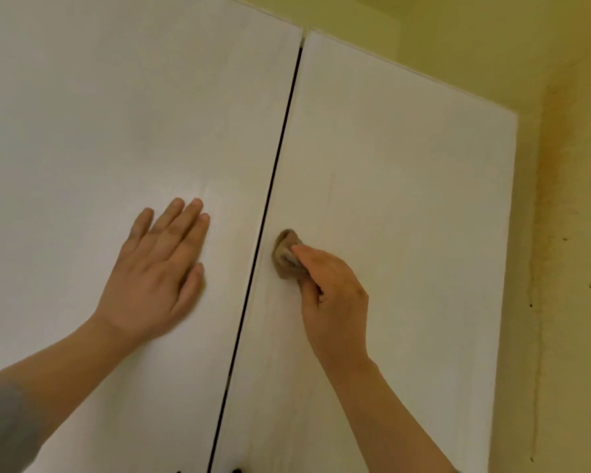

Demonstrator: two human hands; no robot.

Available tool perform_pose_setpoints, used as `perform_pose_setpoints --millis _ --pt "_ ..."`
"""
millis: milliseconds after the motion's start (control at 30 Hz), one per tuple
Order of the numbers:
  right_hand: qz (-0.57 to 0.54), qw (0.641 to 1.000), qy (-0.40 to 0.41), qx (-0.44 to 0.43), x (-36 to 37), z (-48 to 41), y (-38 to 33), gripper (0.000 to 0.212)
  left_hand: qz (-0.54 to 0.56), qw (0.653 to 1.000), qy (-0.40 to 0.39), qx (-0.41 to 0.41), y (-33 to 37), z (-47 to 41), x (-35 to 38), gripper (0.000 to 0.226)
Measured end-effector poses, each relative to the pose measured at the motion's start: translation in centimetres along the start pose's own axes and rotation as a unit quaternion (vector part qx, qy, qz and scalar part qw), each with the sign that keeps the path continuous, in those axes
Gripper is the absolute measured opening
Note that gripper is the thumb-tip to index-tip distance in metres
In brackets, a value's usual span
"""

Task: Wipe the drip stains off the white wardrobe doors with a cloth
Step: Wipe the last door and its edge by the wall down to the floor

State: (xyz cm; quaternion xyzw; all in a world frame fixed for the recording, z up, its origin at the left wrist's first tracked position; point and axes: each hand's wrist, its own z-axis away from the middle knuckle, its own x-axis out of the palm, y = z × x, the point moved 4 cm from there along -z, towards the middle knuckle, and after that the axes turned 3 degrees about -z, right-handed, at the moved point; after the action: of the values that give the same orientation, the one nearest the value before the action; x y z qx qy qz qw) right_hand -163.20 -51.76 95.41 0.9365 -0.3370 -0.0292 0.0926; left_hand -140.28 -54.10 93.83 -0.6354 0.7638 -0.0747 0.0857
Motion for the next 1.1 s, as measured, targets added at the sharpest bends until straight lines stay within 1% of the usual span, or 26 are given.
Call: perform_pose_setpoints --millis 33,167,233,333,433,500,533,600,667,733,767,833,900,1000,1100 --pt "0.007 1.0 0.003 -0.015 1.0 -0.8 -0.3 0.03 0.001 1.0 0.0 0.003 0.0 0.0 0.0 0.06" --pt "0.004 0.999 0.041 0.033 3.1 -2.4 -0.5 0.034 -0.006 1.0 0.003 0.007 -0.4 0.5 0.4 0.06" --pt "0.02 0.999 0.042 0.025 3.7 -1.4 -0.9 0.03 -0.011 1.0 0.002 0.007 -0.6 0.4 0.5 0.061" --pt "0.028 0.999 0.016 0.008 3.7 2.8 -1.6 0.03 -0.013 1.0 -0.003 0.009 -0.7 0.5 0.7 0.061" --pt "0.028 0.999 -0.041 -0.015 2.8 8.3 -2.2 0.029 -0.016 1.0 -0.003 0.009 -0.7 0.5 0.7 0.061" --pt "0.023 0.997 -0.067 -0.021 2.2 9.7 -2.5 0.028 -0.013 1.0 -0.007 0.005 -0.7 0.6 0.6 0.061" --pt "0.018 0.997 -0.067 -0.015 1.9 9.3 -2.5 0.028 -0.012 1.0 -0.006 0.004 -0.7 0.6 0.6 0.061" --pt "0.003 0.999 -0.039 0.004 0.9 6.9 -2.7 0.028 -0.009 1.0 -0.005 0.005 -0.7 0.9 0.5 0.061" --pt "0.005 1.0 0.022 0.015 -0.6 3.3 -2.4 0.031 -0.007 1.0 0.0 0.006 -0.7 1.0 0.5 0.061" --pt "0.032 0.997 0.071 0.013 -2.0 -0.2 -1.0 0.033 -0.009 1.0 0.003 0.007 -0.6 1.0 0.6 0.061" --pt "0.05 0.995 0.082 0.021 -2.3 -1.8 0.2 0.035 -0.01 1.0 0.004 0.006 -0.6 0.9 0.6 0.061" --pt "0.08 0.993 0.073 0.056 -2.1 -3.8 2.2 0.039 -0.01 1.0 0.003 0.006 -0.6 0.7 0.7 0.061" --pt "0.101 0.991 0.051 0.078 -1.2 -3.7 3.2 0.043 -0.009 1.0 0.003 0.006 -0.6 0.6 0.7 0.061" --pt "0.107 0.991 0.045 0.066 -0.4 -0.2 2.9 0.047 -0.008 1.0 0.004 0.007 -0.5 0.7 0.7 0.062" --pt "0.099 0.994 0.02 0.04 -0.2 4.8 1.5 0.042 -0.013 1.0 -0.001 0.005 -0.5 0.7 0.8 0.062"
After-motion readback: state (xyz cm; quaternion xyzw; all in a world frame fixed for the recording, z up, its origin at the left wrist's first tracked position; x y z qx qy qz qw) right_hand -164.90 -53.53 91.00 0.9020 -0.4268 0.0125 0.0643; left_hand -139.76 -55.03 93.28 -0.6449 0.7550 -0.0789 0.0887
